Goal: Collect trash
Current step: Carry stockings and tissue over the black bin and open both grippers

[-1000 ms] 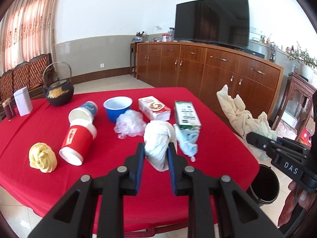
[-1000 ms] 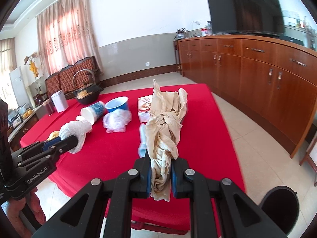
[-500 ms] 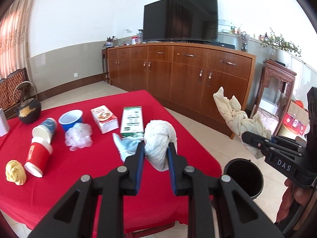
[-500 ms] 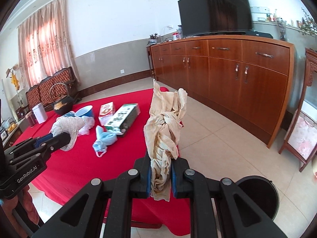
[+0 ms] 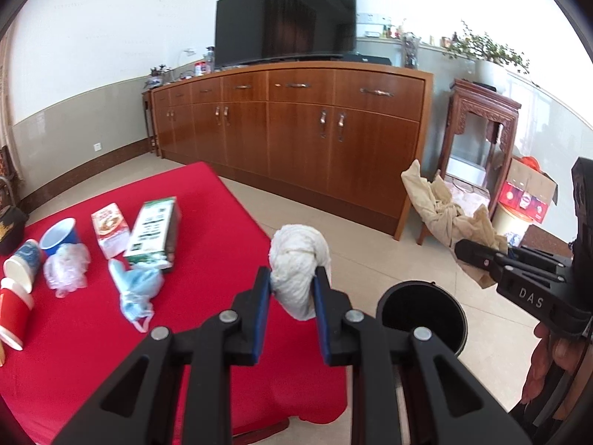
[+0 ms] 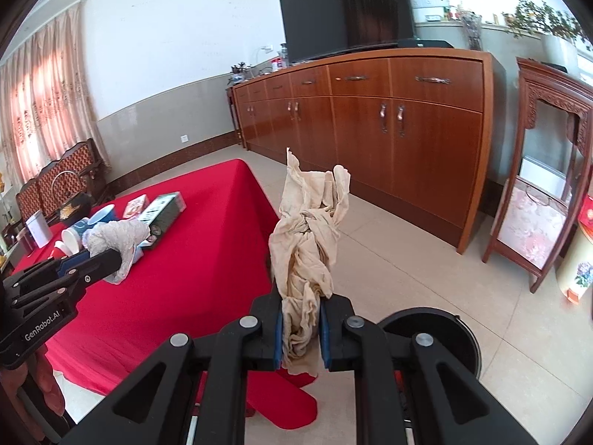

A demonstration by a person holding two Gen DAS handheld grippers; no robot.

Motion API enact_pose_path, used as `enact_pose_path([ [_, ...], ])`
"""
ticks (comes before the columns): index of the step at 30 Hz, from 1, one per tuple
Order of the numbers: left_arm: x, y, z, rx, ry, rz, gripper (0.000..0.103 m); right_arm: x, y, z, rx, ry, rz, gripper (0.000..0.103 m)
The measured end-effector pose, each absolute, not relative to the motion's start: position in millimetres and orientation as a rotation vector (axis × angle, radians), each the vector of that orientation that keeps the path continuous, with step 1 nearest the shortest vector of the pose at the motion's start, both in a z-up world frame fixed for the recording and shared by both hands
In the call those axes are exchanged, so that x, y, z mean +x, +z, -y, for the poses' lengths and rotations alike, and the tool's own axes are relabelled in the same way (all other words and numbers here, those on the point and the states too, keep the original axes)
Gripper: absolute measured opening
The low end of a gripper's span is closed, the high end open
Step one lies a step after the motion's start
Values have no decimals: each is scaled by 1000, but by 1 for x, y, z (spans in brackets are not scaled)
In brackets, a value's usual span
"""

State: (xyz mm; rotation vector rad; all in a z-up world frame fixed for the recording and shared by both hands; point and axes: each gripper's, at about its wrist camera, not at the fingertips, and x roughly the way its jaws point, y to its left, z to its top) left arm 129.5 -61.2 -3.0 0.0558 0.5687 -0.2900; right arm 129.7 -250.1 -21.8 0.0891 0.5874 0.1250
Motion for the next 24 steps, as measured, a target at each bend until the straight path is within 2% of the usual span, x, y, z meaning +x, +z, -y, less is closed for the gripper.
enact_pose_path([
  [12,143,-21,136,77,-432,-617,24,121,-41,322,80,21,-633,16],
  [24,161,-65,207,112,-593,-732,24,118,-91,374,37,22,-735,16],
])
